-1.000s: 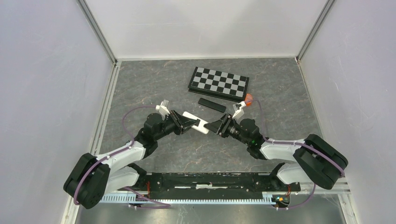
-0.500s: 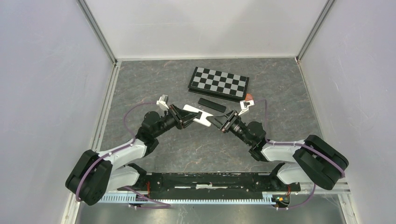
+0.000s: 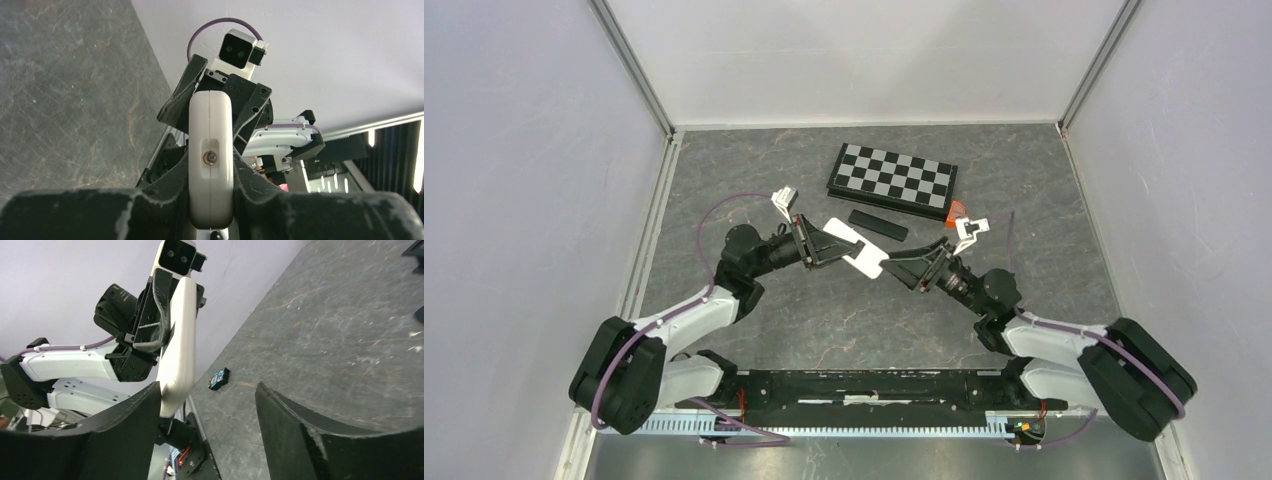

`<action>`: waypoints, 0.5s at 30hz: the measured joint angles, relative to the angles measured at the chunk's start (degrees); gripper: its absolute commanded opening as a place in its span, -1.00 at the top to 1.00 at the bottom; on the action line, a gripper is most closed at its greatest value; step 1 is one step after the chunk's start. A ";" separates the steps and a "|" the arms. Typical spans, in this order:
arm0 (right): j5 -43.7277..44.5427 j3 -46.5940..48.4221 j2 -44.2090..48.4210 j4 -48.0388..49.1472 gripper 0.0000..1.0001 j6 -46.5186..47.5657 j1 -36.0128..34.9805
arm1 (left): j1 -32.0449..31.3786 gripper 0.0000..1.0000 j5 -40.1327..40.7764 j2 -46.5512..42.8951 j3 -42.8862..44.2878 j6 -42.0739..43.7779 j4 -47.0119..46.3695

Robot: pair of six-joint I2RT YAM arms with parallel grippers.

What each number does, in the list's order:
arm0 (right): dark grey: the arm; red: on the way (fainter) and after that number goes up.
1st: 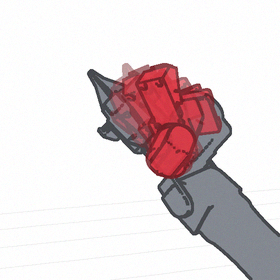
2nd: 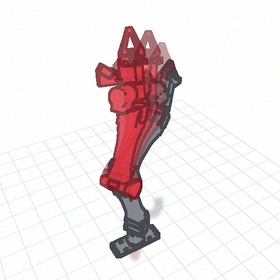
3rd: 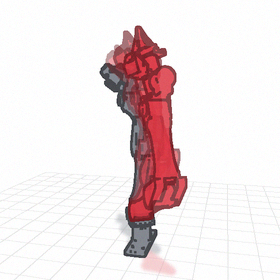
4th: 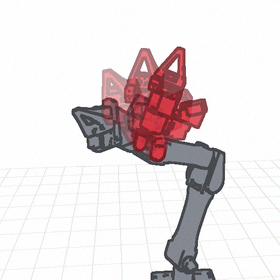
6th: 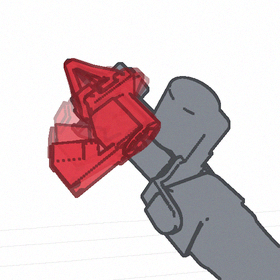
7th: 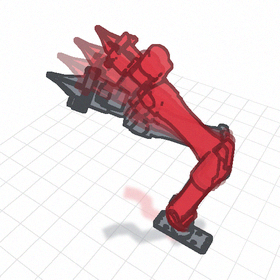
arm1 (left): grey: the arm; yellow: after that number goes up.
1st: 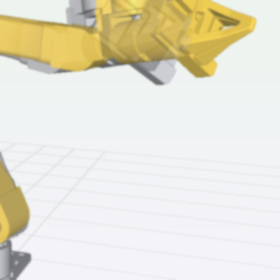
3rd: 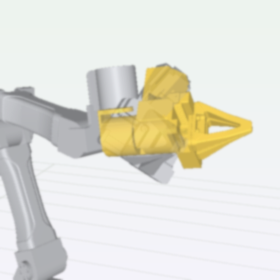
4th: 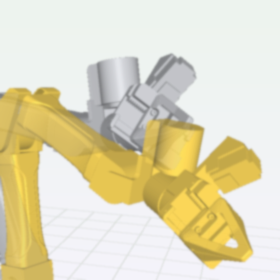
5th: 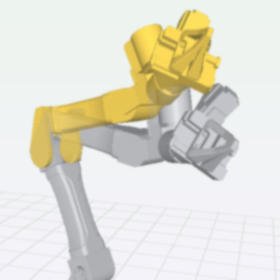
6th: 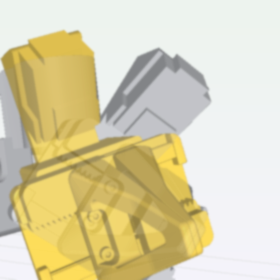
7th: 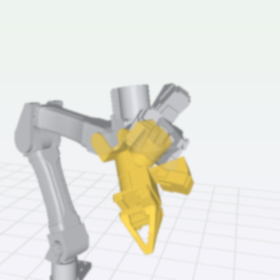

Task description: Load the batteries into the remote control

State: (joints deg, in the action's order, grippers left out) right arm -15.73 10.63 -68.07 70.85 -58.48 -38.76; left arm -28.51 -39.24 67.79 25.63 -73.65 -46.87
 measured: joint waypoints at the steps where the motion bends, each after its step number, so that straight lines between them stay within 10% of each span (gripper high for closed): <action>1: -1.14 -0.44 1.68 -1.25 -0.71 1.38 0.94 | 0.85 0.96 -1.49 0.00 0.04 0.02 -0.94; 15: -13.73 4.63 11.78 -17.84 -0.76 17.03 2.89 | 3.65 0.96 -12.68 1.18 2.97 0.72 -7.76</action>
State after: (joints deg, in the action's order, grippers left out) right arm -29.45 15.27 -56.29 53.01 -41.45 -35.88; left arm -24.86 -51.92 68.97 28.60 -72.93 -54.63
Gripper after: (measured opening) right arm 0.930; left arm 0.280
